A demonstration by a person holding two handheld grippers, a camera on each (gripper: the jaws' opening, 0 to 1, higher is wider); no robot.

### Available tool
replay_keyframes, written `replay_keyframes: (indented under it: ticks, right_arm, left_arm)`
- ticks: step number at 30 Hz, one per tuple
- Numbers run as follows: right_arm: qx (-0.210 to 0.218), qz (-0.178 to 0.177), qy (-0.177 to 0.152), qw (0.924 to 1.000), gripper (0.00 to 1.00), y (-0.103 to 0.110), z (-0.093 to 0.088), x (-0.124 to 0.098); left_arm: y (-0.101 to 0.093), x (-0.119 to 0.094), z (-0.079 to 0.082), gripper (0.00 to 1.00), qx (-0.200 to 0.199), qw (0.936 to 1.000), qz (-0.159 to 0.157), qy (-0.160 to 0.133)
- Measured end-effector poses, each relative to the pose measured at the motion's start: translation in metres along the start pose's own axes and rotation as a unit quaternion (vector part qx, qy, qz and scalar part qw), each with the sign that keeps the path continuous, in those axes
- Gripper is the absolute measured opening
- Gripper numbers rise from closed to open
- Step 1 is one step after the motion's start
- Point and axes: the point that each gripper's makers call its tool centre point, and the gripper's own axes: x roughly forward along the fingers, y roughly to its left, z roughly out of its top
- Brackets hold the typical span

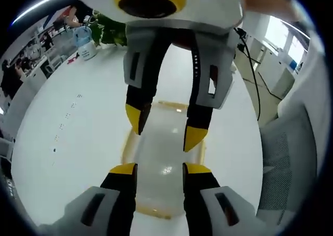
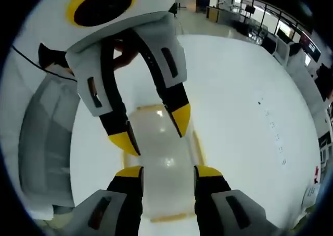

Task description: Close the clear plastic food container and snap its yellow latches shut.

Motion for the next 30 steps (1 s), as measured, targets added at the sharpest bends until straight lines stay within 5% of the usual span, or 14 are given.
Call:
replay_keyframes:
  ticks: [30]
  right_arm:
    - [0.006,0.003,-0.008,0.9999,0.4,-0.019,0.003,0.007]
  left_arm:
    - [-0.022,0.0,-0.001,0.37,-0.007,0.9999,-0.005,-0.01]
